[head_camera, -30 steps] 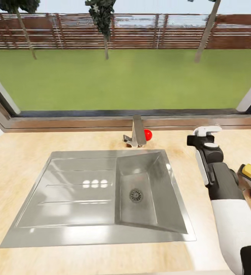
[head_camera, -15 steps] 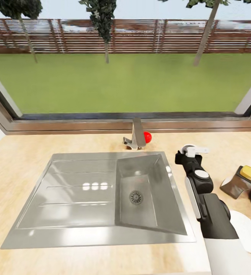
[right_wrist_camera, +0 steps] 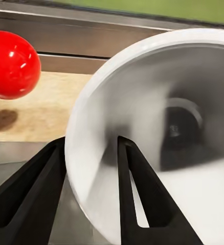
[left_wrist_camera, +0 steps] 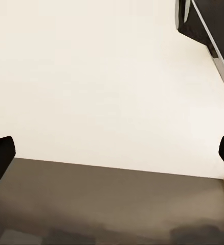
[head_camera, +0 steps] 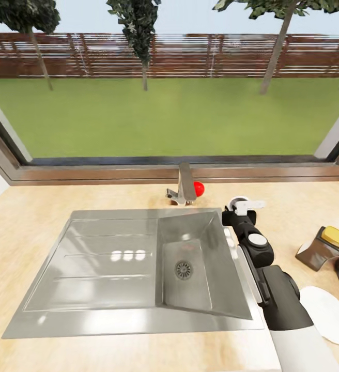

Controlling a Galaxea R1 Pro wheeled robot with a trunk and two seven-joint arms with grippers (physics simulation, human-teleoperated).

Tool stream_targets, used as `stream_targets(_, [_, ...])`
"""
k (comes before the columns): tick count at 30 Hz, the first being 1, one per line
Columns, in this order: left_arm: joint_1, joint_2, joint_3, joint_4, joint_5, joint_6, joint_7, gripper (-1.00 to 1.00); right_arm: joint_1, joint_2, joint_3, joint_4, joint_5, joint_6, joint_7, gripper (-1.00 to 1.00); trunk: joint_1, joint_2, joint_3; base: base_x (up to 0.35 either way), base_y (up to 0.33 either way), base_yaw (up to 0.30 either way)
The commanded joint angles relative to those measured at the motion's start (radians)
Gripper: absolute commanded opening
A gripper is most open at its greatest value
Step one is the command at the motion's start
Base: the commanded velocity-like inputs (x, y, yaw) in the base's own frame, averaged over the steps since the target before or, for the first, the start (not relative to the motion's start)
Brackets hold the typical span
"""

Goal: Set up a coffee station on the kitchen countertop: keep the coffee maker on the countertop, move the bottle of coffee from the kitchen shelf to the counter next to the coffee maker, place a paper coffee filter on top of the coffee maker, put the saucer next to the coffee maker with the coffee cup on the saucer, and place the electric kettle next to the coffee maker.

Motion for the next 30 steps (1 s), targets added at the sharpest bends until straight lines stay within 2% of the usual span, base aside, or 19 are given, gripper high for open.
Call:
stream_targets(1, [0.001,0.001,-0.008,-0.004,0.012,-0.003,0.004,1.0,0.0,0.0,0.007,-0.001,0.004,0.008,-0.004,-1.0,0.001,-0.002,0.0,0.0,0.0,0.0])
stream_targets(9, [0.002,-0.001,-0.005,-0.005,0.022,-0.089,0.004,1.0,0.011,-0.001,0.014,-0.001,0.004,0.008,-0.004,-1.0,0.001,-0.002,0.013,0.0,0.0,0.0])
stream_targets(16, [0.002,-0.003,-0.006,-0.008,0.021,-0.097,0.004,1.0,0.012,-0.001,0.014,-0.001,0.004,0.009,-0.004,-1.0,0.001,-0.002,0.024,-0.036,-0.01,0.0])
stream_targets(30, [0.002,-0.002,-0.008,-0.009,0.019,-0.099,0.008,1.0,0.012,-0.001,0.015,0.002,0.002,0.009,-0.004,-1.0,0.001,-0.002,0.045,-0.264,-0.119,0.0])
